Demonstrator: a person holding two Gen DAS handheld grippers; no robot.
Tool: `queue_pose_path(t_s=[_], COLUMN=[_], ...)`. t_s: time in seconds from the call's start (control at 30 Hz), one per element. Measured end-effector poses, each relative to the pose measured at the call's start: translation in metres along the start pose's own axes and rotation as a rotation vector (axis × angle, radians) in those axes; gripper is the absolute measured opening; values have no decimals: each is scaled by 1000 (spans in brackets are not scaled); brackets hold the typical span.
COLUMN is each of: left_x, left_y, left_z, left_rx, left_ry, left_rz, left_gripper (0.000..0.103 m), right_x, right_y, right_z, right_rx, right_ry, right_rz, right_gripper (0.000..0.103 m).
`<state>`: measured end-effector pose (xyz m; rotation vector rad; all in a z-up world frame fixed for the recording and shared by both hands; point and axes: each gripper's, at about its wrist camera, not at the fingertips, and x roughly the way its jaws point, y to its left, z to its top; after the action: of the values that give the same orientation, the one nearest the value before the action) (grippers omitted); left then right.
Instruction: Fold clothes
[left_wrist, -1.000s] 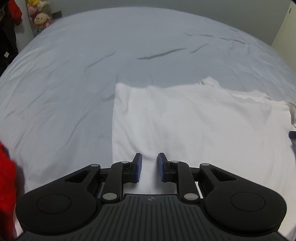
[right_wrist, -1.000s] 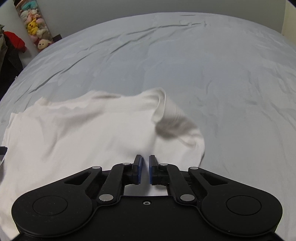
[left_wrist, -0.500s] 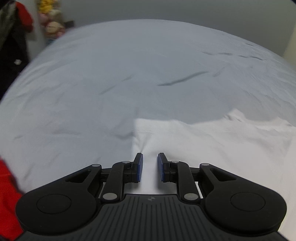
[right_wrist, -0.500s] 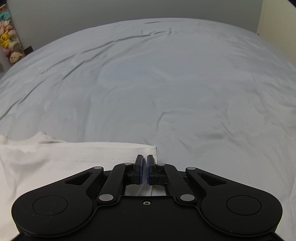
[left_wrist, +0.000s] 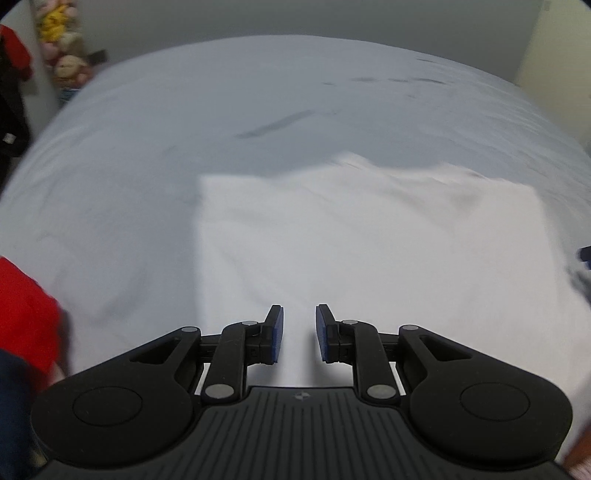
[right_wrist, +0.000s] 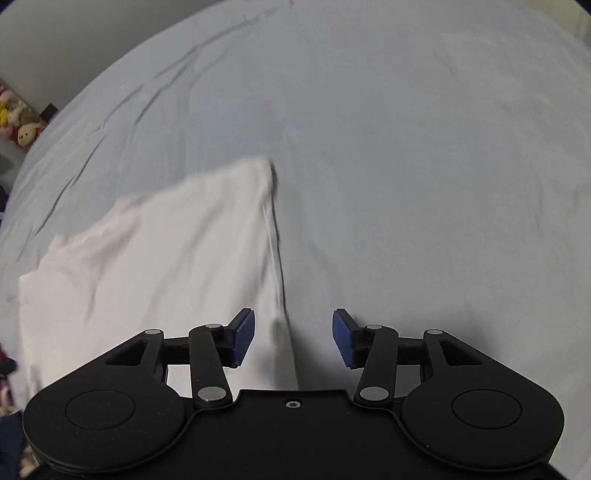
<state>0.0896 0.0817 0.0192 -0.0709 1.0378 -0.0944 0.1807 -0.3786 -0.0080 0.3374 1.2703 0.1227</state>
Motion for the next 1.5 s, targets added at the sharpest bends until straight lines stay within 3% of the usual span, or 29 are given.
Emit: queue_pose_path(t_s=[0.2,0.43,0.63,0.87,0.97,1.03,1.13,1.37,1.5], left_x=[2,17,34,39,43,42,40,37,27], left_y=[-53,-92,-102,-102,-101,-103,-104,-103,-90], left_z=[-20,-45,-68,-79,-79,-80,-82,-84,-75], left_rx=[-20,16,41,33,30,43,48,42,-6], left_ry=[21,91,160,151,155,149,139,133,137], left_rz=[-118,-180,-155,-152,-152,-146,-137,-133,-188], left_gripper=[18,18,18,18,18,18,18,18,18], right_x=[-12,-13,-4,7,10,12,11,-10,-25], right_y=[-18,-45,-60,-54,-49,-46,-40,-16,9], right_z=[-54,-85,-98,-104,-104,-103,-104,-95,-83], right_rx=[28,129,219,251,241,235,220,178,147], right_ry=[93,125,154,139,120,110,90,48,30], right_rz=[26,96,170,239,221,224,224,233,223], right_gripper=[46,47,50,49,34,18,14,13,13])
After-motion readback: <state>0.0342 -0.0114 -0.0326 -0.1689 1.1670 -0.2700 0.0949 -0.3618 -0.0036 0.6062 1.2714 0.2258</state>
